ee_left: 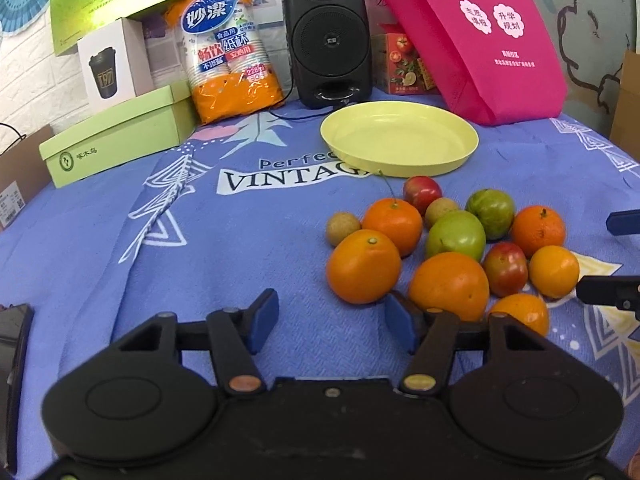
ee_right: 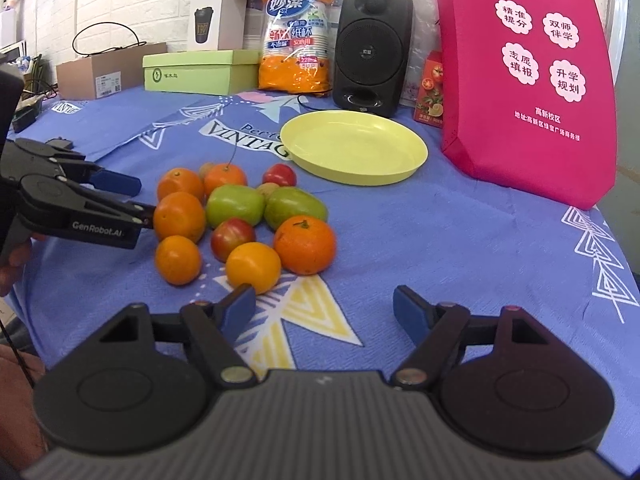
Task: Organize fruits
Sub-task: 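Grasp a large orange with the left gripper while the right gripper grasps a tangerine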
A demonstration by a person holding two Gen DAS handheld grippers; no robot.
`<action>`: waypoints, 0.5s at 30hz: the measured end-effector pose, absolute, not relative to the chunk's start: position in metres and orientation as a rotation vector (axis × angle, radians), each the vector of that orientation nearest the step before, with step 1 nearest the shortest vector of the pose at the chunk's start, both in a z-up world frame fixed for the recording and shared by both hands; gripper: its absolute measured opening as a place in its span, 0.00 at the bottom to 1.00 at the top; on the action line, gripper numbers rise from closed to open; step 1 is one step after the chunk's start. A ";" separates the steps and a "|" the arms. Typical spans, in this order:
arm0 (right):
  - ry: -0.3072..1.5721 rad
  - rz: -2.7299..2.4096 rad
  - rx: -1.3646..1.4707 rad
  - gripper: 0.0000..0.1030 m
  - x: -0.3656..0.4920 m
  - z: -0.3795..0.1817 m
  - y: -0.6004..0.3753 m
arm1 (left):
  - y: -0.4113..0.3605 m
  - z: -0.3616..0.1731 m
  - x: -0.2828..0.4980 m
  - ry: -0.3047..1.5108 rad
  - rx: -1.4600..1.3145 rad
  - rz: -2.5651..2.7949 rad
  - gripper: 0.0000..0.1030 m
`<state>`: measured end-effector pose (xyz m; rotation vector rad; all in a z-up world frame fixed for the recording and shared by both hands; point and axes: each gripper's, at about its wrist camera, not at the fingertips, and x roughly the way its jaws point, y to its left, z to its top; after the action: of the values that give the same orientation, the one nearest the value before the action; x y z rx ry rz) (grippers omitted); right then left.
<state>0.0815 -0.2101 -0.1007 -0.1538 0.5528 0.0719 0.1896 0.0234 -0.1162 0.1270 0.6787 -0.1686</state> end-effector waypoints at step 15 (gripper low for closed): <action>0.583 0.212 -0.194 0.69 0.093 -0.110 -0.178 | 0.029 -0.121 0.217 0.681 0.049 -0.194 0.56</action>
<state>0.0930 -0.1778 -0.1104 -0.1943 0.5827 0.2121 0.2172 0.0287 -0.1213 0.0494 0.6806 -0.1936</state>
